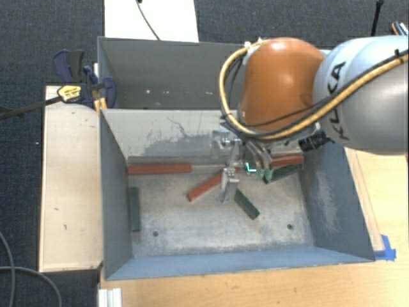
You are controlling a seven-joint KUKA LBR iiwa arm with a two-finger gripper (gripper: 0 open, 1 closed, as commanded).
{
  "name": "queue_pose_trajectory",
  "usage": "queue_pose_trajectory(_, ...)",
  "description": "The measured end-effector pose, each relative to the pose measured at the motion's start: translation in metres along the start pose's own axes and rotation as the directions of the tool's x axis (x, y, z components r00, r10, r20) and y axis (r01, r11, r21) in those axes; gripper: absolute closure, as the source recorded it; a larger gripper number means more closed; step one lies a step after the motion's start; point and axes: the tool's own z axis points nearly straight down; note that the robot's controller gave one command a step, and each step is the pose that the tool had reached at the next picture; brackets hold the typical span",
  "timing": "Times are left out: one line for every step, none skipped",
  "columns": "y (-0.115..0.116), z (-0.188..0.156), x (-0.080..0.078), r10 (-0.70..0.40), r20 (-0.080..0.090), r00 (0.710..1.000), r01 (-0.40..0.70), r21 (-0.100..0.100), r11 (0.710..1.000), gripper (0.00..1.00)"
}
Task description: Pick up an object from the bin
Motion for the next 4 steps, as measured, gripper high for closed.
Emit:
queue_pose_trajectory(-0.026, 0.053, -0.022, 0.144, 0.002, 0.99, -0.144, 0.001, 0.99, 0.0)
queue_pose_trajectory(-0.024, 0.164, -0.029, -0.156, 0.001, 0.988, 0.156, 0.001, 0.988, 0.0)
queue_pose_trajectory(-0.024, 0.16, -0.031, -0.15, 0.006, 0.989, 0.15, 0.0, 0.989, 1.0)
queue_pose_trajectory(-0.012, -0.029, -0.014, -0.101, 0.015, 0.995, 0.101, -0.001, 0.995, 1.0)
